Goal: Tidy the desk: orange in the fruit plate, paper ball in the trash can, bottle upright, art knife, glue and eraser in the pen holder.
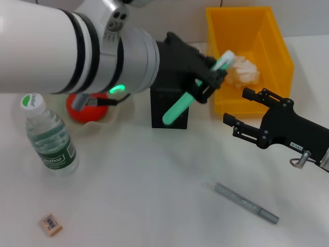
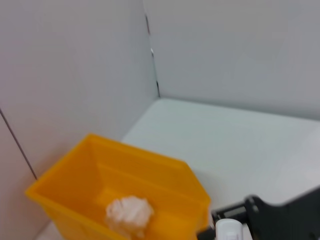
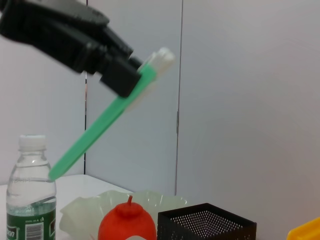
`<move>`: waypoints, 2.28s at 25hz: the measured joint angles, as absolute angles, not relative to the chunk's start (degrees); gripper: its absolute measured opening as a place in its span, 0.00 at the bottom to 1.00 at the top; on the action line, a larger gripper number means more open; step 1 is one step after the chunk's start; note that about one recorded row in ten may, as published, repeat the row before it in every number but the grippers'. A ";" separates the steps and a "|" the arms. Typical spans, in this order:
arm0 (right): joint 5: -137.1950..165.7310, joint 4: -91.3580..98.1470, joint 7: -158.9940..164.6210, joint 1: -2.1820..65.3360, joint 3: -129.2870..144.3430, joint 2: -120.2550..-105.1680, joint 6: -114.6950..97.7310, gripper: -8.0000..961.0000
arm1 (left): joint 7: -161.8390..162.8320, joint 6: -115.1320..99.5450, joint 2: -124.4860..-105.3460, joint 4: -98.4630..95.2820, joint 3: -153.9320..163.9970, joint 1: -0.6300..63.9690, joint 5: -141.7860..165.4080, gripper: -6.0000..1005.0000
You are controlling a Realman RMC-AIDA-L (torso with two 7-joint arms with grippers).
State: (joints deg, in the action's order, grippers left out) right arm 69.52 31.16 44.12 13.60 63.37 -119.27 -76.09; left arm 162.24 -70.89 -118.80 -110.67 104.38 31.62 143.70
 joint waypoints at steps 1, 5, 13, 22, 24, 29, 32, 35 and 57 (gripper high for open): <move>69.52 31.15 44.12 13.57 63.36 -119.27 -76.07 0.80 | 162.07 -69.99 -118.79 -110.78 104.26 31.30 143.70 0.20; 69.52 31.13 44.12 13.40 63.36 -119.27 -76.04 0.80 | 161.62 -64.96 -118.75 -110.91 103.50 29.28 143.70 0.20; 69.52 31.11 44.12 13.35 63.27 -119.33 -76.01 0.80 | 156.71 -51.23 -118.73 -110.84 103.45 22.18 139.27 0.20; 69.52 30.42 44.12 13.40 62.53 -119.41 -76.06 0.80 | 142.09 -38.62 -118.65 -104.51 104.00 16.12 125.17 0.20; 69.51 30.16 44.12 13.48 62.50 -119.41 -76.08 0.80 | 138.80 -37.06 -118.65 -101.70 103.86 16.09 121.26 0.20; 69.48 29.94 44.12 13.52 62.48 -119.38 -76.06 0.80 | 128.91 -33.25 -118.70 -94.50 103.64 16.61 110.77 0.20; 69.46 29.90 44.12 13.53 62.48 -119.37 -76.06 0.80 | 124.34 -31.66 -118.74 -92.44 103.71 16.66 106.50 0.20; 69.44 29.87 44.12 13.54 62.49 -119.35 -76.04 0.80 | 118.53 -30.13 -118.82 -89.92 103.66 16.92 100.66 0.20; 69.43 29.79 44.58 13.53 62.49 -119.44 -76.07 0.80 | 76.59 -31.34 -119.06 -63.28 102.54 27.00 56.87 0.20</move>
State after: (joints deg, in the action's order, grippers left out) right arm 69.43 29.79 44.59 13.53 62.49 -119.44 -76.07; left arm 76.58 -31.34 -119.06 -63.28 102.54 27.00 56.87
